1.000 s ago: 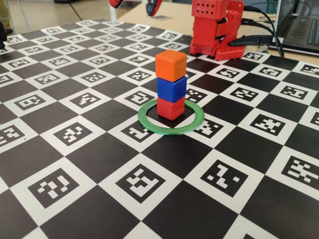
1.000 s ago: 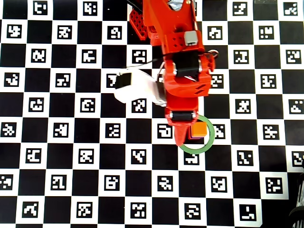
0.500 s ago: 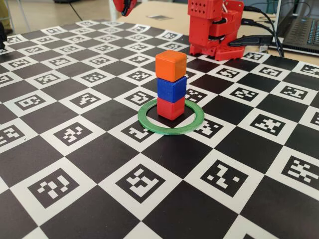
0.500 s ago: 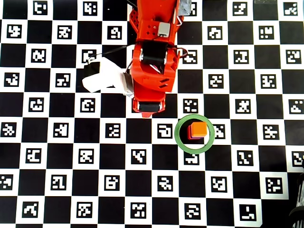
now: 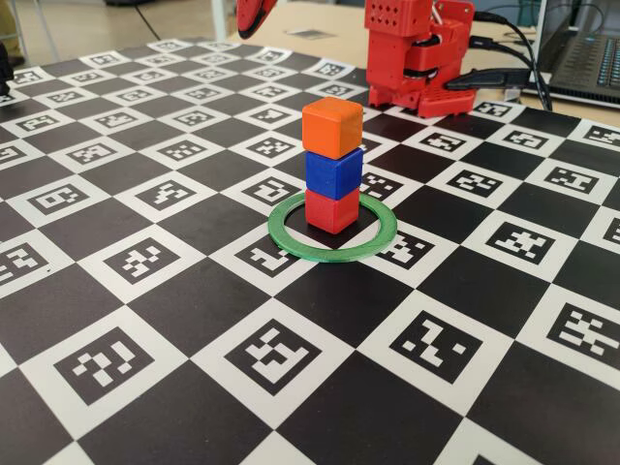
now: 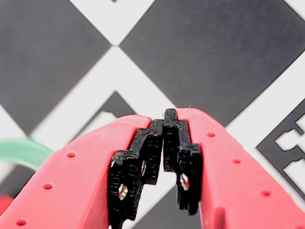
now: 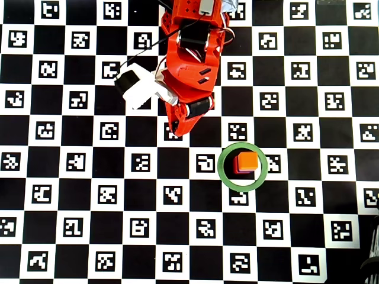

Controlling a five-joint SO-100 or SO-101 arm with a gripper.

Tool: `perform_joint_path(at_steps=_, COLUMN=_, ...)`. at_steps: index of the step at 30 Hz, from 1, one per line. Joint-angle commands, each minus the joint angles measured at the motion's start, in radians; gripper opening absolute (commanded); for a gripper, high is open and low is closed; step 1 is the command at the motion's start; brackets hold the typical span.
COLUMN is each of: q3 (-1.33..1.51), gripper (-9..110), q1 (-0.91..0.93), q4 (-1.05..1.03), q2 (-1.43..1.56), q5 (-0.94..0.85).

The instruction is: Grab the red cube then put it in the green circle then put the blue cube on top and finally the orange cube on top

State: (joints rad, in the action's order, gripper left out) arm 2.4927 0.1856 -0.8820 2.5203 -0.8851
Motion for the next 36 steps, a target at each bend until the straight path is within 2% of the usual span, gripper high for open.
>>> perform_joint_path(at_steps=1, q3=0.072, gripper=-6, q1=-0.048, q4=0.043, q2=0.138, q5=-0.118)
perform_joint_path(at_steps=9, q3=0.373, gripper=-6, q1=-0.141, q4=-0.029, q2=0.442, q5=-0.336)
perform_joint_path(at_steps=17, q3=0.563, gripper=-6, q1=-0.186, q4=-0.249, q2=0.707, q5=-0.371)
perform_joint_path(at_steps=23, q3=0.673, gripper=-5, q1=-0.204, q4=-0.342, q2=0.811, q5=-0.419)
perform_joint_path(at_steps=30, q3=0.676, gripper=-5, q1=-0.241, q4=-0.46, q2=0.839, q5=-0.462)
perform_joint_path(at_steps=36, q3=0.676, gripper=-5, q1=-0.256, q4=-0.471, q2=0.839, q5=-0.506)
